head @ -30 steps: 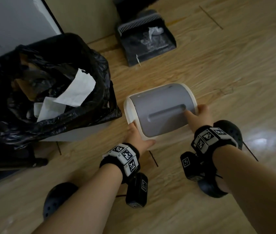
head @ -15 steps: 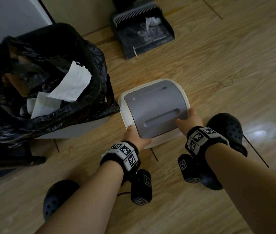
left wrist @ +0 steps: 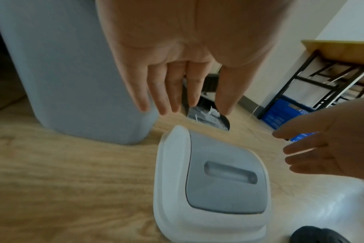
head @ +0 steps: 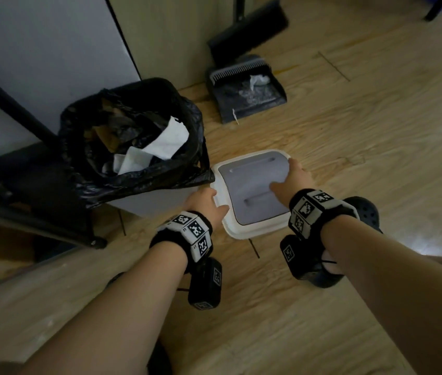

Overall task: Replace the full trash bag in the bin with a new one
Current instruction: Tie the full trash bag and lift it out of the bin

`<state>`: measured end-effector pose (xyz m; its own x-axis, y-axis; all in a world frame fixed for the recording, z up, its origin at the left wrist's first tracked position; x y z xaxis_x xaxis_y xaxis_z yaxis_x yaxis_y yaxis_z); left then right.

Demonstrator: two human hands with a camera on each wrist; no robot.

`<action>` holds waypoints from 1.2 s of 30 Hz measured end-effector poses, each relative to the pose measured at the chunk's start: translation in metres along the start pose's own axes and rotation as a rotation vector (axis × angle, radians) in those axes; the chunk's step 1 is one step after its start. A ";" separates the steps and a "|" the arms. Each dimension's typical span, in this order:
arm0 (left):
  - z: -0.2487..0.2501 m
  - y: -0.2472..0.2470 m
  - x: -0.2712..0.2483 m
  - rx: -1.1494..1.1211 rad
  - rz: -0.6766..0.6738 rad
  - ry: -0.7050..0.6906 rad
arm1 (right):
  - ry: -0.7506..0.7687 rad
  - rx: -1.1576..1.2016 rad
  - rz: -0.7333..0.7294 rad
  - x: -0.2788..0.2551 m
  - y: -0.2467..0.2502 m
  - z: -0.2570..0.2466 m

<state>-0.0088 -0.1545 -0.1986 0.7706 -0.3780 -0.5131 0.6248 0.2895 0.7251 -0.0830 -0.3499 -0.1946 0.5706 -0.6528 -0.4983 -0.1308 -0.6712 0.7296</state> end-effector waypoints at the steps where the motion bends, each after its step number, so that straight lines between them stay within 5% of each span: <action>1: 0.002 0.007 -0.004 0.003 0.008 -0.014 | 0.014 -0.008 -0.010 -0.003 0.000 -0.006; 11: -0.060 0.138 -0.081 -0.127 0.399 -0.002 | 0.255 0.057 -0.116 -0.075 -0.029 -0.128; 14: -0.096 0.163 -0.083 -0.118 0.533 0.141 | 0.289 0.077 -0.118 -0.078 -0.045 -0.153; 17: -0.134 0.162 -0.071 -0.285 0.523 0.344 | 0.254 0.167 -0.090 -0.062 -0.058 -0.165; 21: -0.156 0.157 -0.043 -0.512 0.483 0.380 | 0.196 0.234 -0.067 -0.044 -0.068 -0.169; 29: -0.172 0.159 -0.018 -0.394 0.486 0.446 | 0.171 0.152 0.039 -0.027 -0.069 -0.167; 36: -0.182 0.140 -0.047 -0.336 0.446 0.494 | 0.203 0.061 0.003 -0.048 -0.068 -0.151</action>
<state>0.0656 0.0641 -0.1569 0.8769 0.2547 -0.4077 0.1837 0.6062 0.7738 0.0207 -0.2197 -0.1491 0.7209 -0.5750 -0.3869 -0.1783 -0.6934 0.6982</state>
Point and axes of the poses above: each hand's wrist, its own x-axis towards the middle knuckle, its own y-axis out of the back of the hand, z = x × y, the point moved 8 cm from there along x, towards the middle knuckle, and after that the axes turned 1 degree about x, right-handed, at the moved point
